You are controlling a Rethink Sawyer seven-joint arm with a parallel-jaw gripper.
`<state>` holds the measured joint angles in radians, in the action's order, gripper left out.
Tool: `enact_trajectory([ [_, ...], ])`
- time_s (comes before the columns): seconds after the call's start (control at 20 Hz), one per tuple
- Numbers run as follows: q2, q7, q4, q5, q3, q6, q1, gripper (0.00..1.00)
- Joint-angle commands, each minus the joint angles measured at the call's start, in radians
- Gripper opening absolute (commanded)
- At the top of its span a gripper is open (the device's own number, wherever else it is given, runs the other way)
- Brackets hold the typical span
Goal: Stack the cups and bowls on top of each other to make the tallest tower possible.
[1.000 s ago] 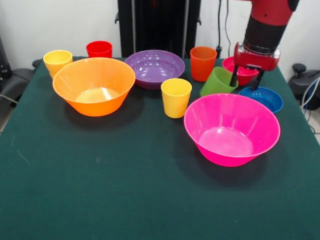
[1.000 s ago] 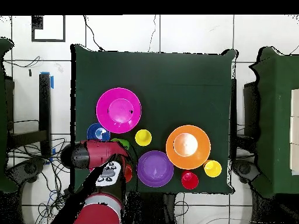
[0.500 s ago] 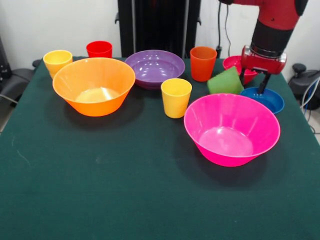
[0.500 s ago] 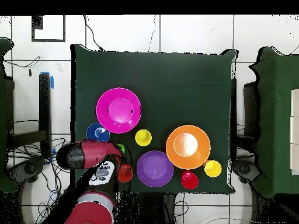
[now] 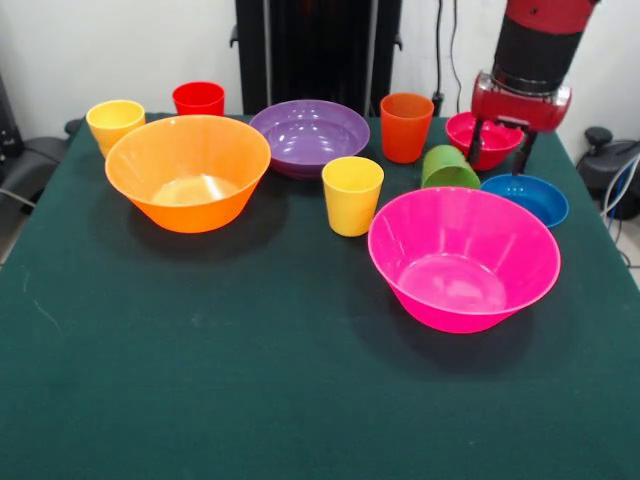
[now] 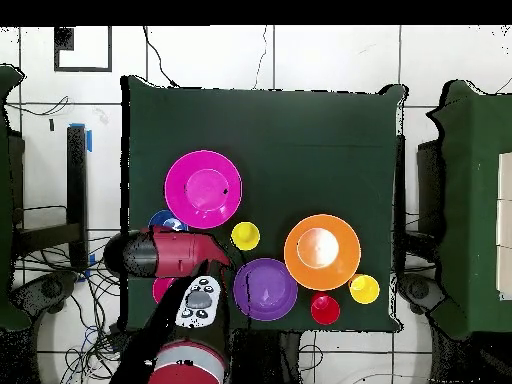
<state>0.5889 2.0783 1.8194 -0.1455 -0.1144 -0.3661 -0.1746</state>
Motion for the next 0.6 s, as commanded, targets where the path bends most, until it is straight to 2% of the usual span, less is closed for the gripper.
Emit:
enact_trajectory([
  [0.05,0.085,-0.096,-0.005,0.103,0.098,-0.218,0.046,1.00],
  [0.2,0.110,-0.134,-0.018,0.129,0.104,-0.289,0.071,1.00],
  [0.6,0.120,-0.123,-0.029,0.171,0.141,-0.325,0.118,1.00],
])
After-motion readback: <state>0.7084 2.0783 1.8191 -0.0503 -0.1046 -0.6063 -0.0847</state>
